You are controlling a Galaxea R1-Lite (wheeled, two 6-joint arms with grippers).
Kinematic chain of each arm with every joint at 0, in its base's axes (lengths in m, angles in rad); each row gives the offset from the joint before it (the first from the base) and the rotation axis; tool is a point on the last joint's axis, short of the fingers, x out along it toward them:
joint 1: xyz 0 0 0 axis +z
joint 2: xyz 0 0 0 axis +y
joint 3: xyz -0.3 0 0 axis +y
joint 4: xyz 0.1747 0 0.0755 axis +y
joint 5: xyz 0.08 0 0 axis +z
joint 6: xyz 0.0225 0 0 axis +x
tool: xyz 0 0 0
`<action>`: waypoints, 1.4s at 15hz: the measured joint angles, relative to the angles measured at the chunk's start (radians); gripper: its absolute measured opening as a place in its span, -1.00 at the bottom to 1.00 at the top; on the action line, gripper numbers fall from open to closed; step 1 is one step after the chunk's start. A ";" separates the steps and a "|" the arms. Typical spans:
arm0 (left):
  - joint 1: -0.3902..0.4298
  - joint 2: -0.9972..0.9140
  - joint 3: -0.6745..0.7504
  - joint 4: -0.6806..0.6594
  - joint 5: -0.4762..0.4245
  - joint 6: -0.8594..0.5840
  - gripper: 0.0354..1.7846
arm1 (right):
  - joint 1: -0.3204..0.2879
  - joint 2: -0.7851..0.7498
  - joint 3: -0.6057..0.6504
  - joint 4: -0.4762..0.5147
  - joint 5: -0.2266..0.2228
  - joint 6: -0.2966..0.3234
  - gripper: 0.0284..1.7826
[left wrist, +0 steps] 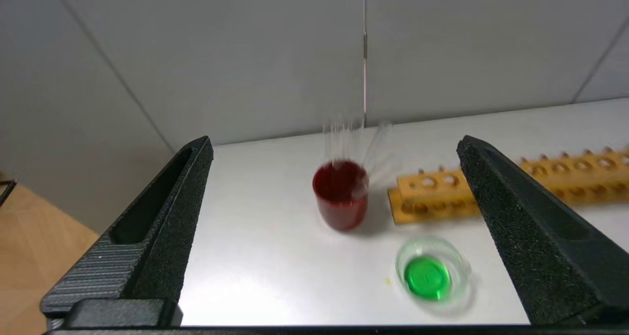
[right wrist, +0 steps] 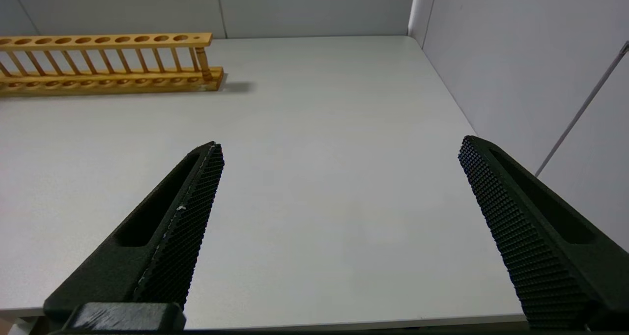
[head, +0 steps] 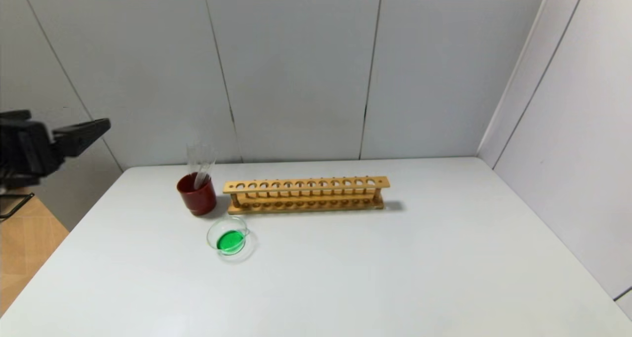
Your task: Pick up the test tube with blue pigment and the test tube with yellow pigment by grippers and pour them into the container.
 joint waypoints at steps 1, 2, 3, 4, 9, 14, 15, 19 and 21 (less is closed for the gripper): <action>-0.001 -0.093 0.059 0.040 0.002 -0.006 0.96 | 0.000 0.000 0.000 0.000 0.000 0.000 0.96; -0.002 -0.200 0.119 0.083 0.004 -0.017 0.96 | 0.000 0.000 0.000 0.000 0.000 0.000 0.96; -0.002 -0.294 0.168 0.126 0.006 -0.033 0.96 | 0.000 0.000 0.000 0.000 0.000 0.000 0.96; -0.002 -0.389 0.209 0.171 0.007 -0.053 0.96 | 0.000 0.000 0.000 0.000 0.000 0.000 0.96; 0.032 -0.739 0.318 0.376 0.016 -0.106 0.96 | 0.000 0.000 0.000 0.000 0.000 0.000 0.96; 0.046 -0.923 0.501 0.268 0.095 -0.093 0.96 | 0.000 0.000 0.000 0.000 0.000 0.000 0.96; 0.042 -0.954 0.540 0.262 0.095 -0.091 0.96 | 0.000 0.000 0.000 0.000 0.000 0.000 0.96; 0.035 -1.041 0.709 0.190 0.056 -0.049 0.96 | 0.000 0.000 0.000 0.000 0.000 0.000 0.96; 0.035 -1.054 0.740 0.184 -0.021 -0.032 0.96 | 0.000 0.000 0.000 0.000 0.000 0.000 0.96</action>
